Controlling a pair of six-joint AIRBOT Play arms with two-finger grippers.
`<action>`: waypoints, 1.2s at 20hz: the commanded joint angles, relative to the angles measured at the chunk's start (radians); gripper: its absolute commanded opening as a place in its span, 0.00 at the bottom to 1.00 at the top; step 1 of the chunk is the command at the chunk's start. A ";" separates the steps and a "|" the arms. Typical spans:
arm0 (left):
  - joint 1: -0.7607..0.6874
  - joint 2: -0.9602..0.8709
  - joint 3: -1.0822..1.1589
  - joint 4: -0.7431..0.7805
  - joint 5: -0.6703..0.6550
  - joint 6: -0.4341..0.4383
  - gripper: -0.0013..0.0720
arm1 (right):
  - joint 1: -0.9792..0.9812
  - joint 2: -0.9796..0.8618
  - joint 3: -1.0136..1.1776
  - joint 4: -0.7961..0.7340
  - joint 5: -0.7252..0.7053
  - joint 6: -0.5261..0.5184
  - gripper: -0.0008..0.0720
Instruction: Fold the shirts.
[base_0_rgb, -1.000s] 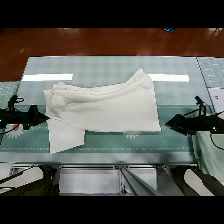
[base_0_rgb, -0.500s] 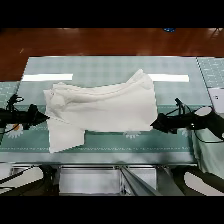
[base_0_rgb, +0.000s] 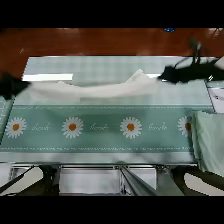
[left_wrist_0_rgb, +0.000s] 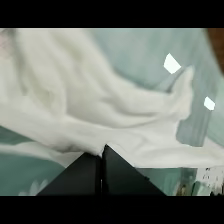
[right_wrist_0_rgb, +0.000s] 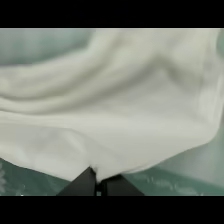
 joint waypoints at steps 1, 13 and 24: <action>0.000 0.130 0.277 -0.191 0.067 0.014 0.04 | 0.005 -0.002 0.463 -0.154 0.083 0.068 0.07; -0.137 0.582 0.693 0.500 0.145 -0.181 0.04 | 0.005 0.410 0.797 -0.459 0.275 0.085 0.07; -0.515 0.689 0.614 1.064 -0.123 -0.467 0.04 | 0.005 0.600 0.452 -0.509 0.478 0.182 0.07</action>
